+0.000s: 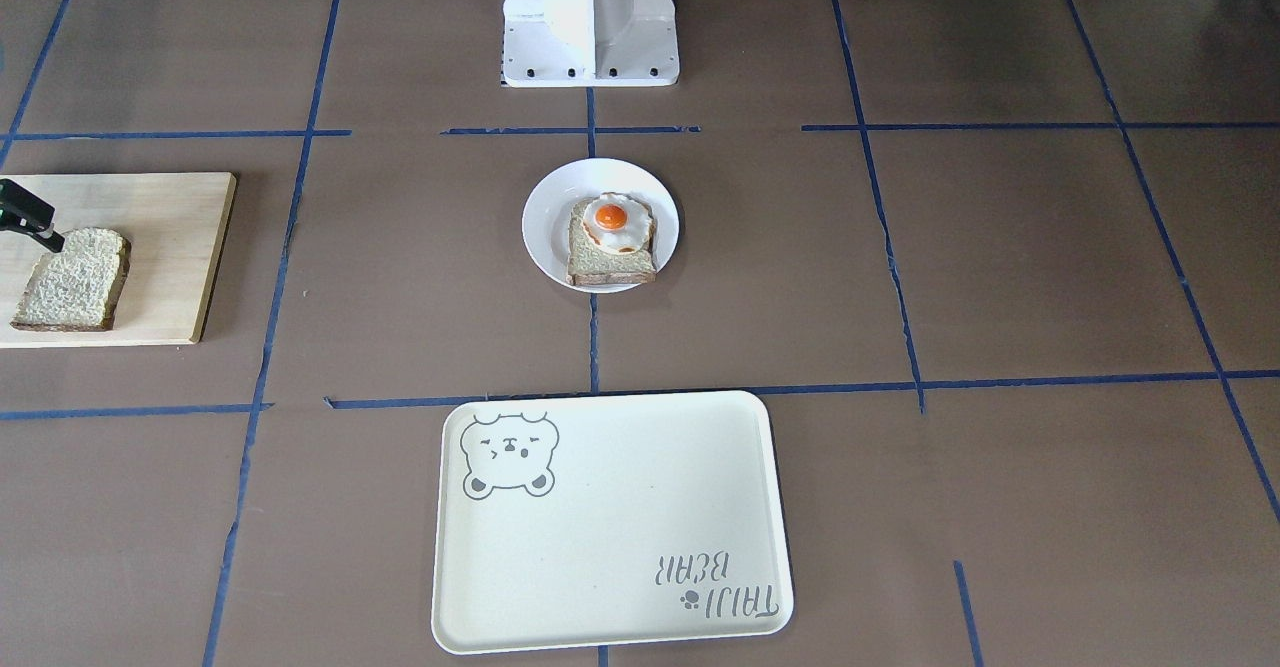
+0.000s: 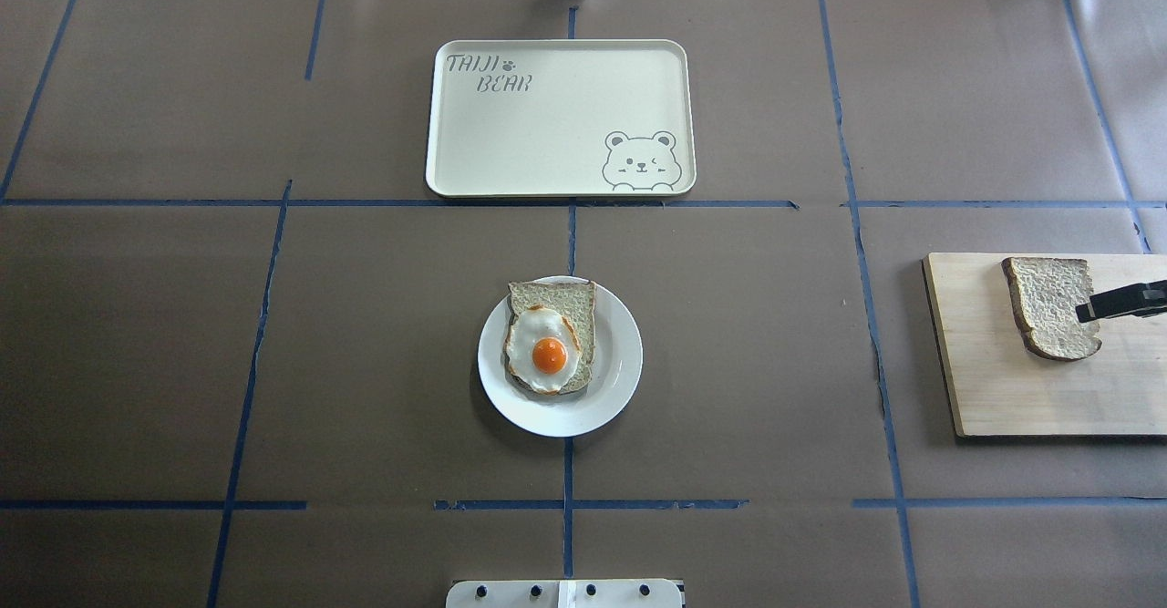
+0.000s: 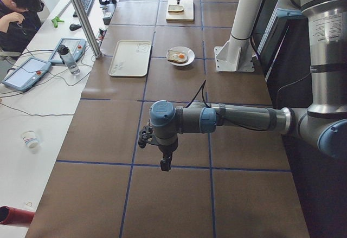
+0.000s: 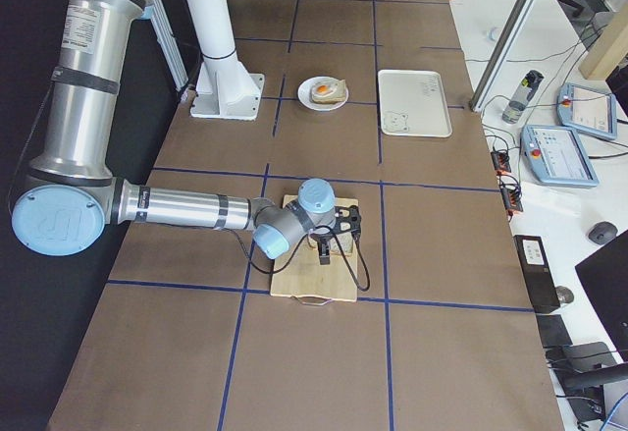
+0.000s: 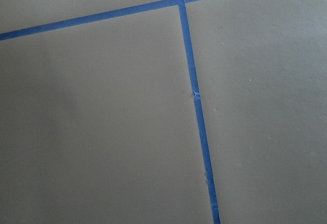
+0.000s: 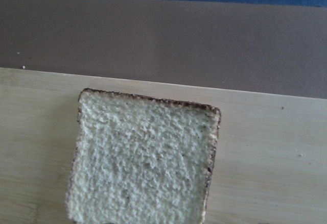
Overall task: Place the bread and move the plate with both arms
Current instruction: 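Grasp the bread slice edge with the right gripper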
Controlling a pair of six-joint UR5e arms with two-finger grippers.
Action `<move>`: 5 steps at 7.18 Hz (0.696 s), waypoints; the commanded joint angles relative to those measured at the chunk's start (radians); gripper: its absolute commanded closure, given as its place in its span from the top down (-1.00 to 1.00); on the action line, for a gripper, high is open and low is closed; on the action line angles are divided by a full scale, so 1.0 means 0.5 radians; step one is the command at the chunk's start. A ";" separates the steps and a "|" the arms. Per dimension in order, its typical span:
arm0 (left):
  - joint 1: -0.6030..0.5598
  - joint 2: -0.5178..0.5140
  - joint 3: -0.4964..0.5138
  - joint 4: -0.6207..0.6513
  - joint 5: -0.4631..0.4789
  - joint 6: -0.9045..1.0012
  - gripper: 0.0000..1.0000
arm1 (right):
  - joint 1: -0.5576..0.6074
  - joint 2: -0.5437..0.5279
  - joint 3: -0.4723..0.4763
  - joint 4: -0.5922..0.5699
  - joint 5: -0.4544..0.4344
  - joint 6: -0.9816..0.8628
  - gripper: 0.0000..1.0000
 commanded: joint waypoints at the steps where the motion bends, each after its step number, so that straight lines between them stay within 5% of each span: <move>1: 0.002 0.000 0.000 0.000 0.000 0.000 1.00 | -0.080 0.037 -0.027 0.016 -0.037 0.077 0.79; 5: -0.001 0.000 -0.010 0.000 0.000 0.000 1.00 | -0.077 0.030 -0.064 0.016 -0.031 0.080 0.50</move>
